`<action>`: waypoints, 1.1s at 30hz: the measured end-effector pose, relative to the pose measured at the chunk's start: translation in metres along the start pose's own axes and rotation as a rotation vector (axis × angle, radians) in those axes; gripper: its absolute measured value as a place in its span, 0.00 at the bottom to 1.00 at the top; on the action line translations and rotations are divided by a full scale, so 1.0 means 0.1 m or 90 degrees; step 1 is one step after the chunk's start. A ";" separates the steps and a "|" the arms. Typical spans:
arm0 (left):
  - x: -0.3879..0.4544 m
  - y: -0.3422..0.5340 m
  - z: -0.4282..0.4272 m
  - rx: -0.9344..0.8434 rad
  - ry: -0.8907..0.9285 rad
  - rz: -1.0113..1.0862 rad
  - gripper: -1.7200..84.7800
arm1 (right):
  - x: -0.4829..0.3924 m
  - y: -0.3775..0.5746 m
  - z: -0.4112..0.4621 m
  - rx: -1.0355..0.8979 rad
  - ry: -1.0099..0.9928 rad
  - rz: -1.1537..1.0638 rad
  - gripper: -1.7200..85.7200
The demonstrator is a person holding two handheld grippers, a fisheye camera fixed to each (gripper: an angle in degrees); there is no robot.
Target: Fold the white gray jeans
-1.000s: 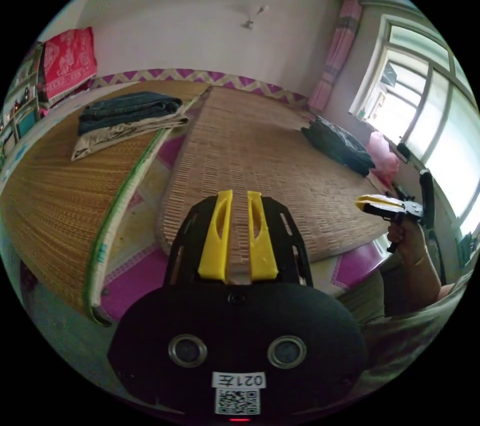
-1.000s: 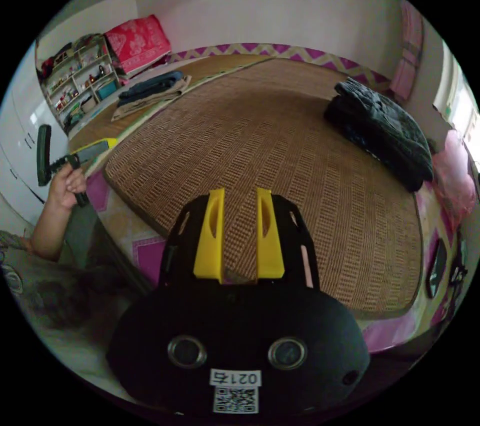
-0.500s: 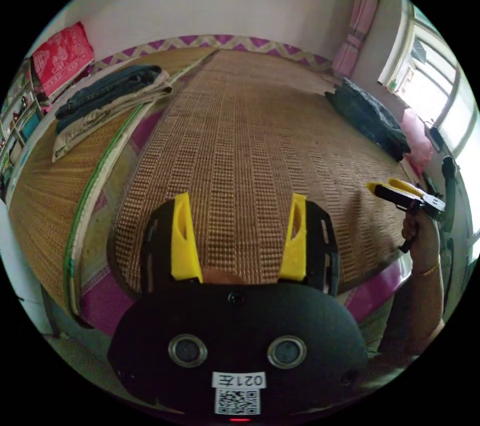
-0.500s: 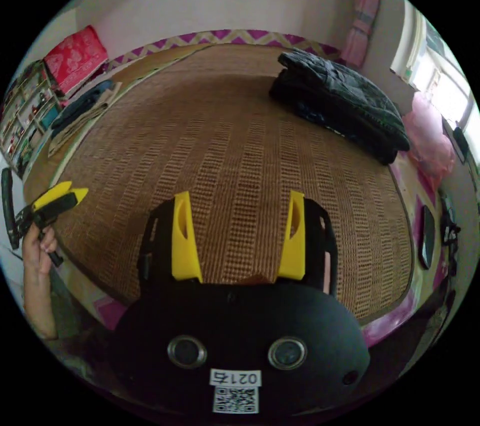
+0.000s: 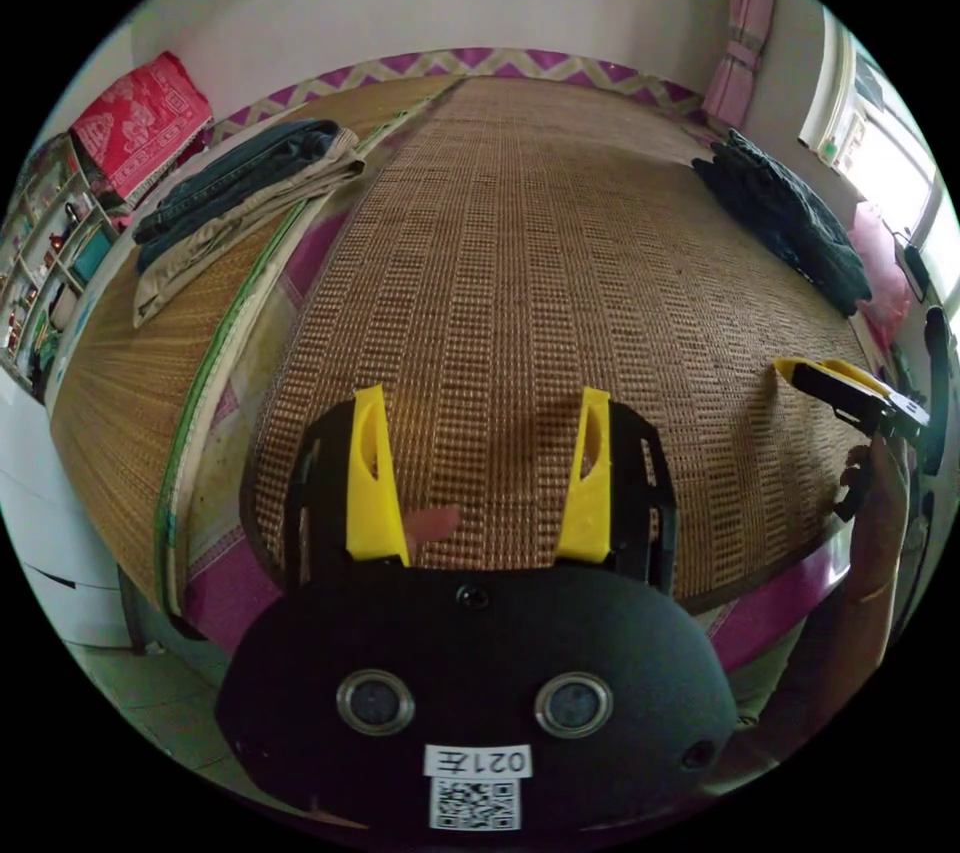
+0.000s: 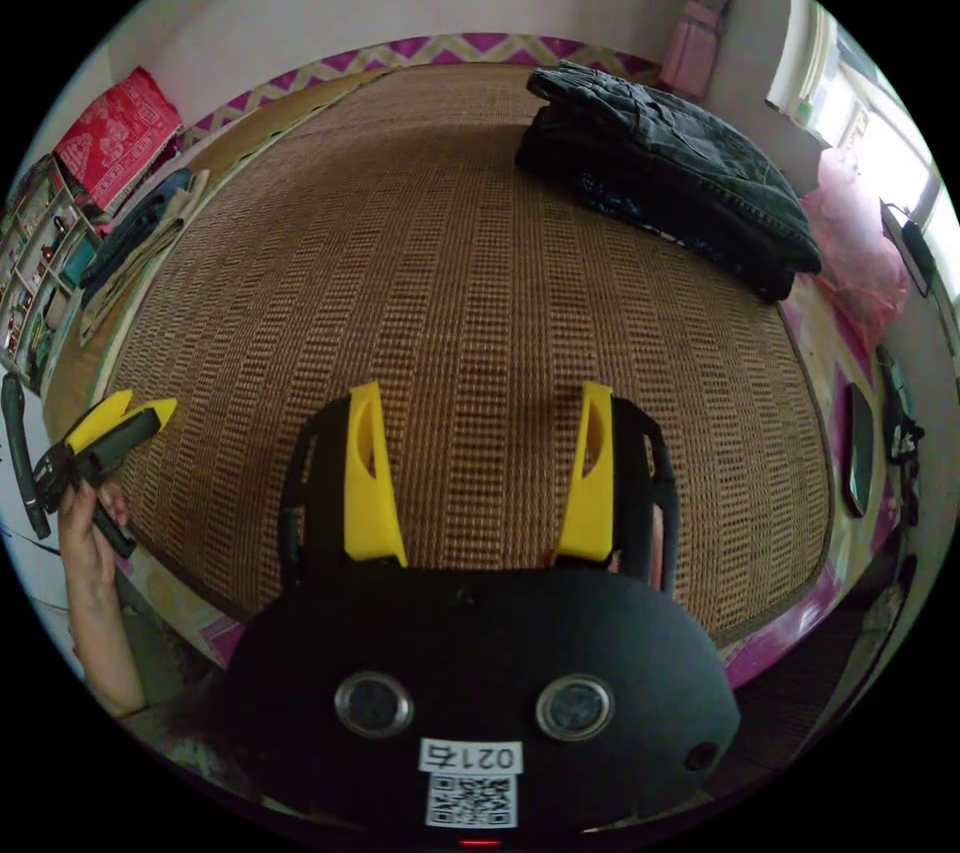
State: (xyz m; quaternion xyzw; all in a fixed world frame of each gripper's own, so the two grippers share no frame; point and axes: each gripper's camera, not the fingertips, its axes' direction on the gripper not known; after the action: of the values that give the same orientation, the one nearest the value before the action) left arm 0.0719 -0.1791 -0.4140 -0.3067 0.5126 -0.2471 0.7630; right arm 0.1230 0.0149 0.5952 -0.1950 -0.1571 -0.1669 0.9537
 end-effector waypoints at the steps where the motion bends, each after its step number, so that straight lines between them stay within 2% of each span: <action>1: 0.02 -0.01 0.01 -0.003 0.006 -0.003 0.31 | 0.01 0.00 -0.02 0.000 0.000 0.000 0.32; 33: 0.46 -0.08 0.14 -0.004 0.004 -0.002 0.31 | 0.10 0.10 -0.42 -0.002 0.000 0.000 0.32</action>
State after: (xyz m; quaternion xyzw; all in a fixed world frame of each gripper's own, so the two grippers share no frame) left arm 0.1007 -0.2137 -0.4330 -0.3088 0.5154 -0.2479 0.7600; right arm 0.1460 0.0035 0.5589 -0.1967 -0.1565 -0.1671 0.9534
